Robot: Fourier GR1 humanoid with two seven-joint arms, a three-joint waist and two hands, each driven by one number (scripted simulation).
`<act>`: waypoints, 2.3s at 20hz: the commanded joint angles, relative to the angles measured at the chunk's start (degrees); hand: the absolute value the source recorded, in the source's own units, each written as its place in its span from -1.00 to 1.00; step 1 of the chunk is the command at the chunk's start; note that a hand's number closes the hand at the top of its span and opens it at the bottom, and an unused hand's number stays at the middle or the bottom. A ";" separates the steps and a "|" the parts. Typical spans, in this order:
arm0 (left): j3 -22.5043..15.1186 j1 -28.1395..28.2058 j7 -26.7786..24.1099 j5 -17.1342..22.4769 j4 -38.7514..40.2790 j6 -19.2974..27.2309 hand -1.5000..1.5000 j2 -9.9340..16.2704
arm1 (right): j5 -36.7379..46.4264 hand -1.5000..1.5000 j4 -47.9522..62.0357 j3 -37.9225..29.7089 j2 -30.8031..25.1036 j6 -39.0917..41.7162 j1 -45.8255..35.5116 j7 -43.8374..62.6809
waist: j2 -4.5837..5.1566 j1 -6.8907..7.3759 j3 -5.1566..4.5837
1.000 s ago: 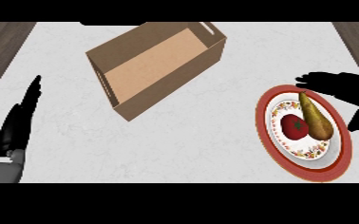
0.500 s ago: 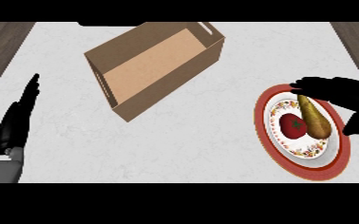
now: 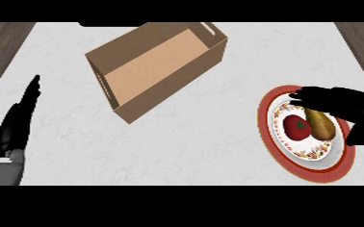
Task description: Pick the pear from the plate and place it in the cardboard box
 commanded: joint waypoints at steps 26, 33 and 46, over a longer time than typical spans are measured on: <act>3.72 1.41 0.81 -3.36 -1.82 -2.06 0.00 -1.83 | 2.96 1.00 2.18 -16.00 22.91 -13.49 -2.51 34.63 | -0.73 -1.42 -0.27; 4.51 4.84 -1.46 -2.42 -1.37 -3.07 0.00 -2.04 | 6.10 1.00 -17.48 -15.45 30.95 -13.74 -0.93 57.67 | -1.23 -2.09 -0.22; 3.38 -1.32 -0.51 -5.49 0.68 -2.33 0.00 -4.18 | 5.16 1.00 -32.22 -6.16 42.65 -1.64 -15.78 72.95 | 0.11 0.41 0.00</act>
